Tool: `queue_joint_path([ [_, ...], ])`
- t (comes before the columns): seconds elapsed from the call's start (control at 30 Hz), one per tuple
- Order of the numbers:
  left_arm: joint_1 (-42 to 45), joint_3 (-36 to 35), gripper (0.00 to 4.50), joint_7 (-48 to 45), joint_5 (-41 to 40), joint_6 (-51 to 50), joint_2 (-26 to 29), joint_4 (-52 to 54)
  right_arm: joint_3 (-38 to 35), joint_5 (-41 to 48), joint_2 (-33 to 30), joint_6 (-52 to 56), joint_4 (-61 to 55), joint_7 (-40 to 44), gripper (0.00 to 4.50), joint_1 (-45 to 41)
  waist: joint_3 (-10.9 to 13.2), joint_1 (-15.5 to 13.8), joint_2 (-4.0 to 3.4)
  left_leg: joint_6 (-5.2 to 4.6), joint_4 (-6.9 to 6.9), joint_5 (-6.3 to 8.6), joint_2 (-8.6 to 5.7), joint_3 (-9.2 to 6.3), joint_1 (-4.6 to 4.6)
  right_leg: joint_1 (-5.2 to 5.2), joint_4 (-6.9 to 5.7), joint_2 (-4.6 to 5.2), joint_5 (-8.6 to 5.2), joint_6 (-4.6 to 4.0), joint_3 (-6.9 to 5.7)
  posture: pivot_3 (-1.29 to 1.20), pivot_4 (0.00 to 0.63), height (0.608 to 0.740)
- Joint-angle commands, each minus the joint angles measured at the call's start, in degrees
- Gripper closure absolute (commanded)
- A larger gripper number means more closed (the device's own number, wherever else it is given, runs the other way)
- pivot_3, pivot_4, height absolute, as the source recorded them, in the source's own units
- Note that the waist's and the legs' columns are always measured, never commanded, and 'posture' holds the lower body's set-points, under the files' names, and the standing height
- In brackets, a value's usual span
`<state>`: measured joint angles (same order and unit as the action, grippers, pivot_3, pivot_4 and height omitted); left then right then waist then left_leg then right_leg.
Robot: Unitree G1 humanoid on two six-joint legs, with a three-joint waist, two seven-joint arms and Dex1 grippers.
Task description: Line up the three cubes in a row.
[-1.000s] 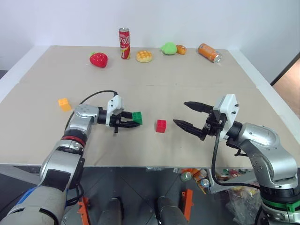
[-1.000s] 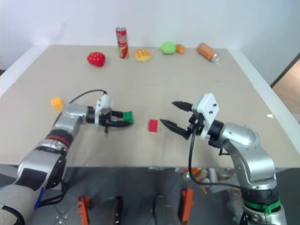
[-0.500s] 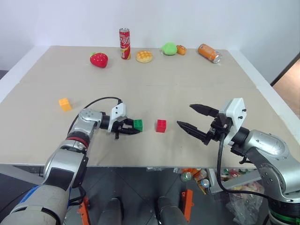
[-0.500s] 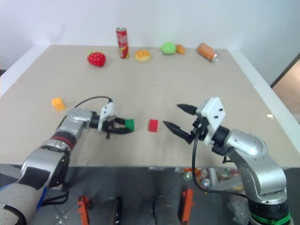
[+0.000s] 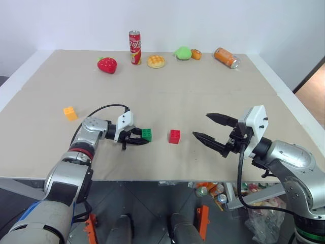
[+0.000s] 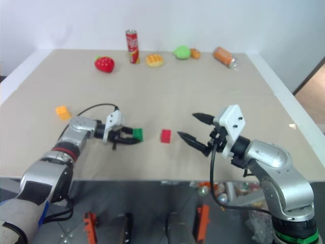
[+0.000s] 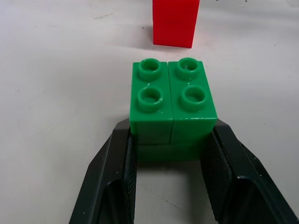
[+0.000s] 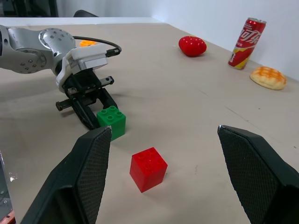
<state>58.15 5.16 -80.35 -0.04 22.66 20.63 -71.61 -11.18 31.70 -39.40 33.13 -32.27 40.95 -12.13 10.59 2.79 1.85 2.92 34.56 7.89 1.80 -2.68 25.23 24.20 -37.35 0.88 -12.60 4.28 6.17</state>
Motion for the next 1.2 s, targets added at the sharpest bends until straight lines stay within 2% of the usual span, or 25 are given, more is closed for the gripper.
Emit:
queue_joint_path([
  [0.03, -0.3, -0.6, 3.19, -0.8, 0.3, 0.5, -0.4, -0.4, -1.0, 0.8, -0.9, -0.5, -0.7, 0.0, 0.71, -1.6, 0.0, 0.0, 0.00, 0.00, 0.00, 0.00, 0.00, 0.00, 0.00, 0.00, 0.00, 0.00, 0.00, 0.00, 0.00, 0.00, 0.150, 0.740],
  [0.07, -0.4, -0.3, 2.69, -0.9, 0.6, 0.3, -0.4, -0.4, -0.9, 0.7, -0.9, -0.6, -0.6, -0.1, 0.71, -1.8, 0.0, 0.0, 0.00, 0.00, 0.00, 0.00, 0.00, 0.00, 0.00, -0.01, 0.00, 0.00, 0.00, 0.00, 0.00, 0.00, 0.150, 0.740],
  [0.1, -0.6, -0.2, 1.99, 0.2, 1.1, 1.3, -0.5, -0.2, -0.8, 0.7, -0.9, -0.6, -0.6, 0.0, 0.71, -1.9, 0.0, 0.0, 0.00, 0.00, 0.00, 0.00, 0.00, 0.00, 0.00, -0.01, 0.00, 0.01, 0.00, 0.00, 0.00, 0.00, 0.150, 0.740],
  [0.13, -0.5, -0.7, 1.83, 1.4, 0.8, 1.1, -0.8, -0.2, -0.7, 0.7, -0.8, -0.6, -0.5, 0.0, 0.71, -2.0, 0.0, 0.0, 0.00, 0.00, 0.00, 0.00, -0.01, 0.00, 0.00, -0.01, 0.00, 0.01, 0.00, 0.00, 0.00, 0.00, 0.150, 0.740],
  [0.27, 0.1, -3.2, 0.47, 1.5, -1.4, -0.9, -1.2, 0.2, -0.6, 0.6, -0.8, -0.7, -0.2, 0.2, 0.71, -2.4, 0.0, -0.1, 0.00, 0.00, 0.00, 0.00, -0.01, -0.01, 0.02, -0.01, 0.00, 0.00, 0.00, 0.01, -0.01, 0.00, 0.150, 0.740],
  [0.6, -3.7, -5.0, 0.47, -6.1, -4.2, -4.0, 3.7, 6.7, 1.9, -0.4, -0.7, -3.3, 5.6, 3.4, 0.71, -8.4, 0.0, 0.1, 0.00, -0.01, -0.01, -0.01, 0.05, -0.01, -0.03, -0.01, -0.01, -0.04, 0.03, -0.04, -0.02, 0.00, 0.150, 0.740],
  [0.7, -5.6, -5.6, 0.47, -7.7, -5.2, -5.7, 6.9, 10.0, 2.8, -0.8, -0.5, -4.4, 7.6, 4.6, 0.71, -10.3, 0.0, 0.0, 0.00, -0.01, -0.01, -0.01, 0.05, 0.01, -0.02, 0.00, 0.00, -0.03, 0.03, -0.03, 0.00, 0.00, 0.150, 0.740],
  [0.83, -11.7, -8.6, 0.47, -6.2, -8.6, -8.9, 12.9, 19.8, 4.4, -1.3, 0.2, -6.6, 10.5, 6.5, 0.71, -12.9, 0.0, 0.6, 0.00, -0.01, -0.05, 0.00, 0.13, 0.04, -0.04, 0.03, -0.01, -0.05, 0.03, -0.07, -0.01, 0.00, 0.150, 0.740],
  [0.9, -16.0, -11.0, 0.47, -2.1, -11.1, -14.7, 14.8, 28.3, 5.5, -2.0, 1.2, -7.6, 11.7, 6.4, 0.71, -14.5, 0.0, 0.7, -0.01, -0.01, -0.09, 0.00, 0.19, 0.02, -0.05, 0.04, -0.01, -0.08, 0.02, -0.10, -0.06, 0.00, 0.150, 0.740],
  [1.03, -27.7, -18.6, 0.47, 13.8, -18.0, -34.7, 15.0, 50.9, 10.0, -5.8, 7.1, -8.9, 15.9, 2.0, 0.71, -20.8, 0.0, 0.9, 0.00, 0.00, -0.05, -0.01, 0.28, 0.03, -0.06, 0.03, -0.05, -0.12, 0.04, -0.13, -0.09, 0.00, 0.150, 0.740],
  [1.13, -34.6, -22.9, 0.47, 29.4, -18.5, -46.6, 12.0, 63.4, 14.6, -9.6, 11.0, -10.3, 19.1, 1.0, 0.71, -24.0, 0.0, 1.4, 0.01, 0.00, -0.01, -0.02, 0.34, 0.05, -0.09, 0.01, -0.07, -0.14, 0.10, -0.17, -0.11, 0.00, 0.150, 0.740],
  [1.2, -39.5, -25.6, 0.47, 42.4, -16.8, -54.6, 7.7, 71.9, 17.0, -10.4, 13.0, -12.2, 20.9, 2.9, 0.71, -24.9, 0.0, 1.3, 0.02, -0.01, 0.00, -0.03, 0.36, 0.04, -0.14, -0.06, -0.07, -0.16, 0.11, -0.18, -0.16, 0.00, 0.150, 0.740],
])
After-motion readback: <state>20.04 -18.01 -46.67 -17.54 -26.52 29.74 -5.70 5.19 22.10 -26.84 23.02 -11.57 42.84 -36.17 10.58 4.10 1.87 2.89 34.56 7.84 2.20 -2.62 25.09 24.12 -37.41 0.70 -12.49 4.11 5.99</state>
